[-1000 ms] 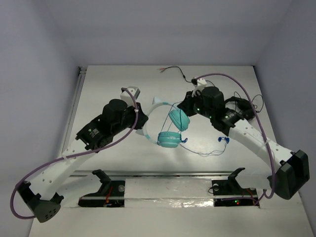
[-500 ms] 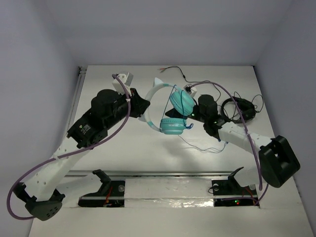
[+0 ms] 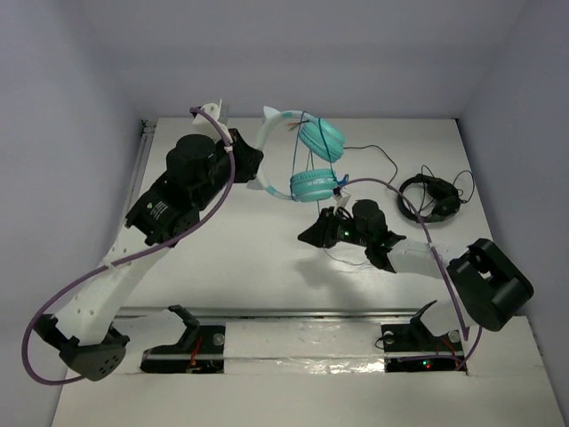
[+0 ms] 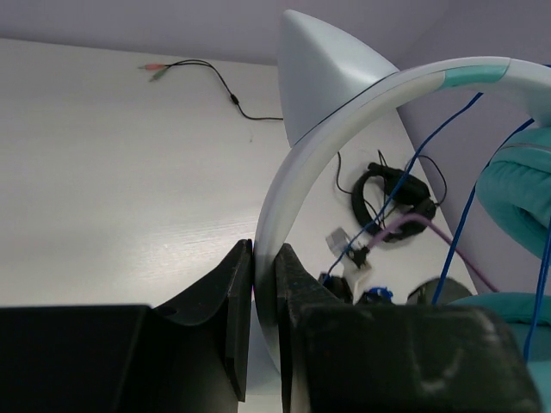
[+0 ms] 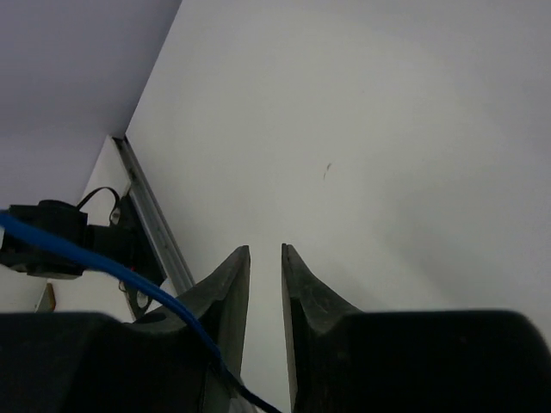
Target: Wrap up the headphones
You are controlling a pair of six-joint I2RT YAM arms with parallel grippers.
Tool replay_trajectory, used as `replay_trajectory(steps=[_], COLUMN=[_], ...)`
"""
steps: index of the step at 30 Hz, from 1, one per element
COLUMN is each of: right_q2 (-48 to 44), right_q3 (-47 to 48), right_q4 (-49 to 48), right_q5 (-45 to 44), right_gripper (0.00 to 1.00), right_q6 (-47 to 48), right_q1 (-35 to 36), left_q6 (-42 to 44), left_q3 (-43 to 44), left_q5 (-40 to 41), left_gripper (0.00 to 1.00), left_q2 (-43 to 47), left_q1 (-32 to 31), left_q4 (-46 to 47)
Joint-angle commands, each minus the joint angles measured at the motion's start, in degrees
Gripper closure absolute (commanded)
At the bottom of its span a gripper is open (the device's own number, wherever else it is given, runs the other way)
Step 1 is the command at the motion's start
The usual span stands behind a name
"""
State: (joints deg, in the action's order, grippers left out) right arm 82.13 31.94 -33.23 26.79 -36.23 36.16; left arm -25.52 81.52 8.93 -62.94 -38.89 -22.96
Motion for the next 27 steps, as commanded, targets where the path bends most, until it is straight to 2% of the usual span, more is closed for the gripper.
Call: replay_trajectory(steps=[1,5,10,13,17,21,25,27], right_q2=[-1.09,-1.53,-3.28,-5.48,-10.4,-17.07,-23.75,-24.73], right_q3=[-2.67,-5.75,-6.45,-6.11,-3.47,1.09,7.42,12.76], right_q4=[-7.8,-8.34,-4.65,-1.67,11.41,25.65,42.49,47.88], right_q5=[0.2,-0.5,-6.21,-8.15,-11.13,-14.73,-16.85,-19.65], right_gripper=[0.73,0.74,0.76,0.81,1.0,1.0,1.0,1.0], right_q6=[-2.79,-4.99,-7.62,-8.59,-7.54,-5.88,-2.37,-0.43], right_q1=[1.63,5.92,15.67,18.41,22.36,26.49,27.03,27.03], left_q6=[-3.04,-5.5,-7.88,-8.84,-9.55,-9.46,-9.37,-9.46], left_q3=[3.65,3.74,0.68,-1.96,-6.1,-10.05,-16.1,-18.4], left_q5=[-0.05,-4.17,3.89,8.46,13.56,19.97,22.7,25.94], left_gripper=[1.0,1.0,1.0,1.0,1.0,1.0,1.0,1.0], left_q2=[-1.83,-3.33,-4.47,-5.44,-6.58,-7.9,-7.38,-7.03], left_q1=[3.55,10.41,11.91,12.53,13.14,13.14,12.62,10.52], left_q4=[7.4,10.21,12.23,13.64,15.31,14.79,14.35,13.65])
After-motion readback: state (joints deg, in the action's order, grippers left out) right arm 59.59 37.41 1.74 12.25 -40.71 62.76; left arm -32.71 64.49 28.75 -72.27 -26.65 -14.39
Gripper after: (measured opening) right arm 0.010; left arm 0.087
